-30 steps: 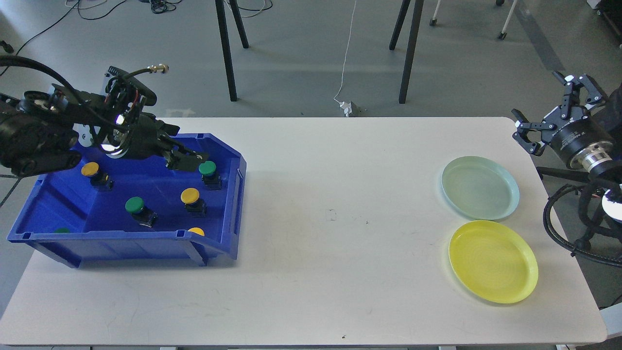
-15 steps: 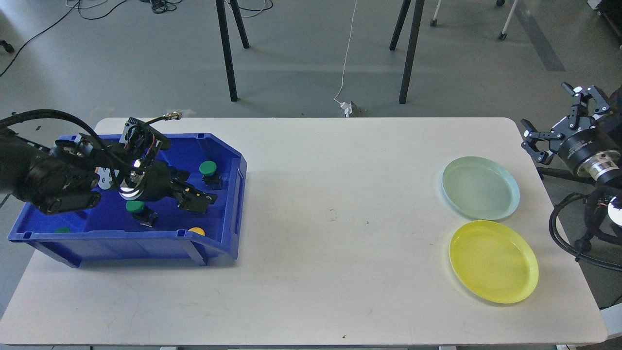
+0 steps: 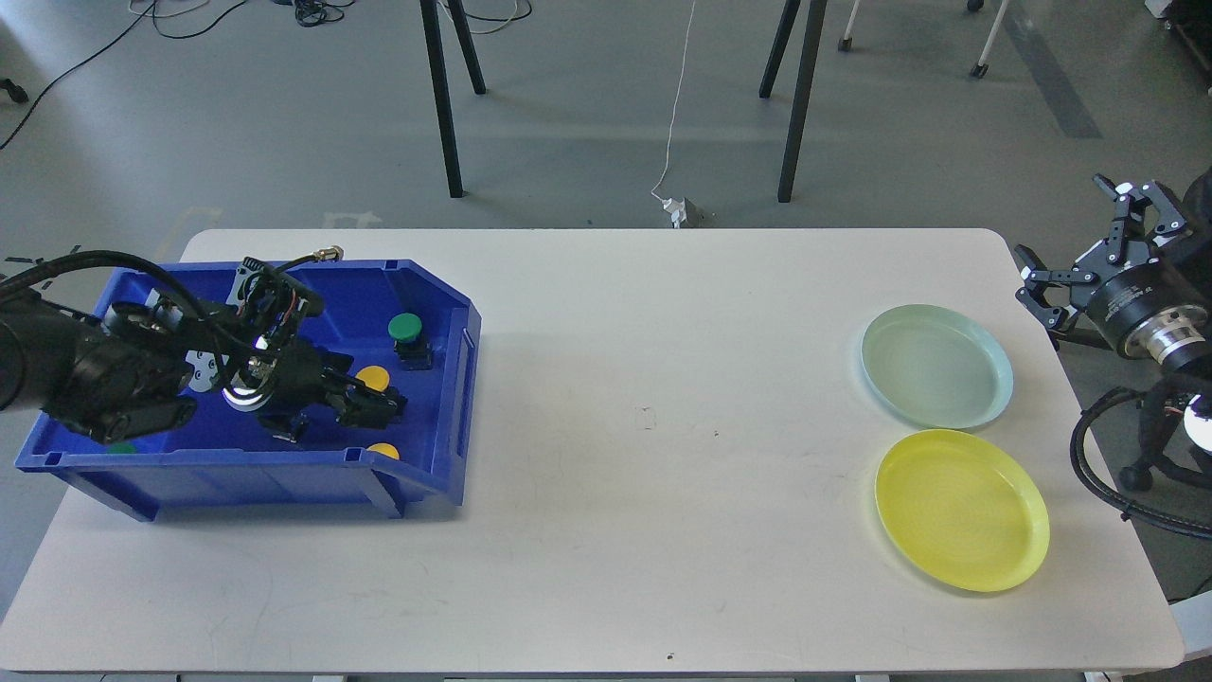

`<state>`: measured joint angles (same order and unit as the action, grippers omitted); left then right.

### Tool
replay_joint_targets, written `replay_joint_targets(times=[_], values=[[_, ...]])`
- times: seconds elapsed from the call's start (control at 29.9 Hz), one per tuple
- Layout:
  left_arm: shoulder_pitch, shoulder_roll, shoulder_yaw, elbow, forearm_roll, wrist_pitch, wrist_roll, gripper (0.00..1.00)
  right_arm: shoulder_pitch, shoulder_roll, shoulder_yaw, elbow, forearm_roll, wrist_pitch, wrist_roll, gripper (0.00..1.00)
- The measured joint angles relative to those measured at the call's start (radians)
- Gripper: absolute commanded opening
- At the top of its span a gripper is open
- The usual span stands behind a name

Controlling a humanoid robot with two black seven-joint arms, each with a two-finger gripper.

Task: Pass button and place on color plate
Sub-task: 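Lift the yellow button and carry it toward the right gripper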

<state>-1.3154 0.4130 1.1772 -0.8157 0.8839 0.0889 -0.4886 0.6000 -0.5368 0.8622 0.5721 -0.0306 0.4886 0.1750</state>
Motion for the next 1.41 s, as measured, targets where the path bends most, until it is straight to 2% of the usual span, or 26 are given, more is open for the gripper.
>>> replay_joint_targets(times=[0.1,0.17,0.23,0.5,0.64,0.74,0.87,0.94,1.0,1.07,1.17,1.31,1.41], values=[[0.003,0.000,-0.014,0.012,0.002,-0.001,0.000,0.42,-0.004,0.000,0.000,0.000,0.000,0.000,0.000,0.99],[0.005,0.002,-0.021,0.015,0.002,0.000,0.000,0.27,-0.008,0.000,0.000,0.000,0.000,0.000,0.000,0.99],[0.005,0.006,-0.026,0.017,0.004,0.001,0.000,0.05,-0.012,0.000,0.000,0.000,0.000,0.000,0.000,0.99],[0.007,0.025,-0.036,0.008,0.010,0.004,0.000,0.03,-0.024,0.000,0.000,0.000,0.000,0.000,0.000,0.99],[-0.011,0.122,-0.117,-0.058,0.017,-0.007,0.000,0.03,-0.025,0.000,0.000,0.000,0.000,0.000,0.000,0.99],[-0.065,0.286,-0.259,-0.209,0.025,-0.040,0.000,0.04,-0.025,0.000,0.002,0.000,0.000,0.000,0.000,0.99],[-0.108,0.534,-0.553,-0.518,0.027,-0.121,0.000,0.04,-0.024,-0.001,-0.001,0.009,-0.006,0.000,0.000,0.99],[-0.073,0.611,-0.708,-0.628,0.021,-0.131,0.000,0.04,-0.024,-0.002,-0.010,0.045,-0.014,0.000,0.000,0.99],[-0.005,0.637,-0.847,-0.719,0.001,-0.108,0.000,0.03,-0.024,-0.005,-0.028,0.113,-0.026,0.000,-0.001,0.99],[0.047,0.614,-0.951,-0.758,-0.045,-0.057,0.000,0.03,-0.023,-0.019,-0.064,0.208,-0.056,0.000,-0.002,0.99],[0.091,0.487,-1.035,-0.761,-0.146,0.023,0.000,0.03,-0.016,-0.035,-0.098,0.346,-0.122,0.000,-0.003,0.99],[0.122,0.255,-1.056,-0.643,-0.208,0.087,0.000,0.03,0.004,-0.031,-0.109,0.474,-0.209,0.000,-0.014,0.99],[0.165,0.139,-1.065,-0.527,-0.215,0.105,0.000,0.04,0.034,-0.022,-0.126,0.523,-0.237,0.000,-0.019,0.99]])
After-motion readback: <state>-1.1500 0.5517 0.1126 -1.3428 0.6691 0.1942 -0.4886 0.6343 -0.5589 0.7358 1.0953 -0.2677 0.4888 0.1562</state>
